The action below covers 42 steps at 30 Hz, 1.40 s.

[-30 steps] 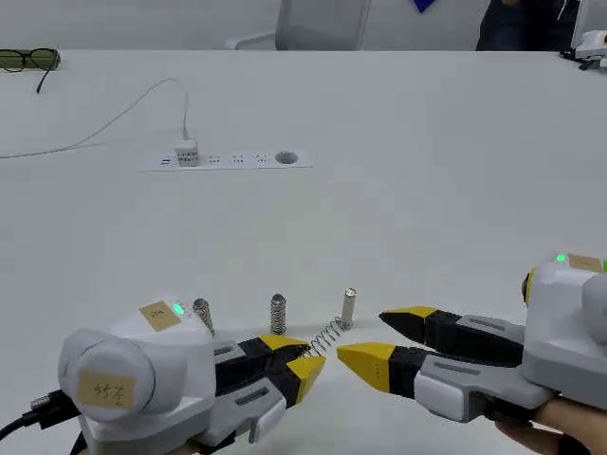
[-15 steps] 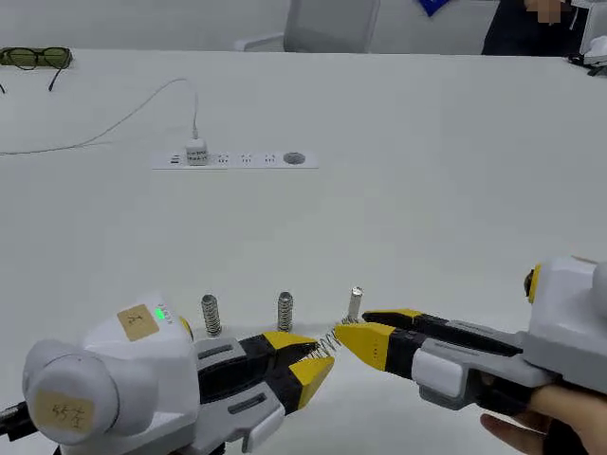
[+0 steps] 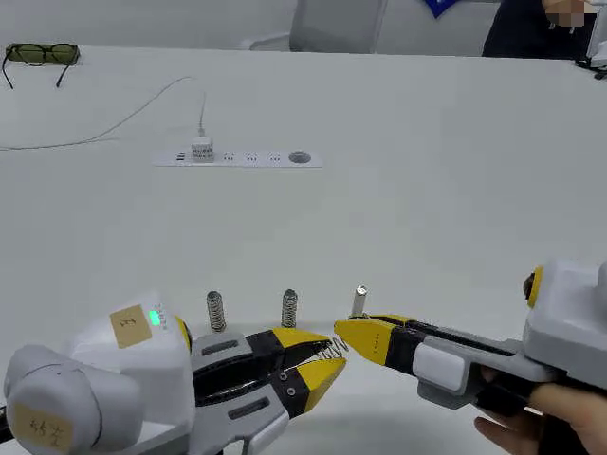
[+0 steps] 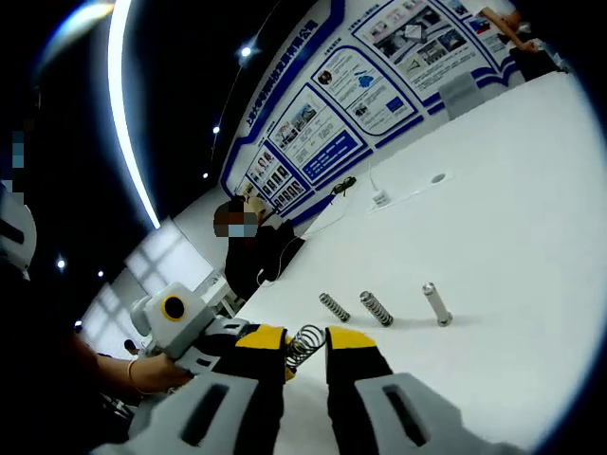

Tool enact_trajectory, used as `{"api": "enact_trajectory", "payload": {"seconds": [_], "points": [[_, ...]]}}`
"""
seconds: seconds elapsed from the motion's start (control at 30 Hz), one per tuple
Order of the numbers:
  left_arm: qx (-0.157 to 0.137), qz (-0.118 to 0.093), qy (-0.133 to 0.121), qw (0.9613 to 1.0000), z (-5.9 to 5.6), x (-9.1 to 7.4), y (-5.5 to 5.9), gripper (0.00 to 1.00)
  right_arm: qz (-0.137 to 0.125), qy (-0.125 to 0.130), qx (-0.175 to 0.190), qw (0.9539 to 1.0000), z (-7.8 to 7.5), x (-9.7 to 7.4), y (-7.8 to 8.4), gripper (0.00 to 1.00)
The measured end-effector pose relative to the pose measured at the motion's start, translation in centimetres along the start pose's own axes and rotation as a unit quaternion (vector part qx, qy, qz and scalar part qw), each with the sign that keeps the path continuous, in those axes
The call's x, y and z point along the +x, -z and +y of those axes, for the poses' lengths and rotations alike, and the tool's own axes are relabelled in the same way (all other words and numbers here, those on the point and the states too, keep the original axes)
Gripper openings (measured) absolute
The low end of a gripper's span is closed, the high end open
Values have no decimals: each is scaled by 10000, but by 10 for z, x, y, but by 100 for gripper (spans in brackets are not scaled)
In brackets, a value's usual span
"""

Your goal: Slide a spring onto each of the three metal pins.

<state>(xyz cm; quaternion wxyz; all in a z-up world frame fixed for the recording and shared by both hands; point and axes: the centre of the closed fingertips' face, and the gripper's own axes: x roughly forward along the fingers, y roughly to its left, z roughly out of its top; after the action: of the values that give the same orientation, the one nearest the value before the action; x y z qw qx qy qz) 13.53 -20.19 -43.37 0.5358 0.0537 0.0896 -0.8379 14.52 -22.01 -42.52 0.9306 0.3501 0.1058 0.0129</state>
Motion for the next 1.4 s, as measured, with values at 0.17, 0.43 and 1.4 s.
{"api": "enact_trajectory", "payload": {"seconds": [0.17, 0.43, 1.4], "points": [[-25, -27, -17, 10000, 0, -1, -3, 10, -100, -133, 138, 9998, 2, -1, -4, 15], [43, 127, -104, 9999, 0, -1, -1, 11, -126, -274, -24, 9995, 10, 1, -6, 12], [-183, 667, -937, 9932, 27, -20, 22, 35, -51, 655, -1819, 9811, -8, 1, -41, 12]]}}
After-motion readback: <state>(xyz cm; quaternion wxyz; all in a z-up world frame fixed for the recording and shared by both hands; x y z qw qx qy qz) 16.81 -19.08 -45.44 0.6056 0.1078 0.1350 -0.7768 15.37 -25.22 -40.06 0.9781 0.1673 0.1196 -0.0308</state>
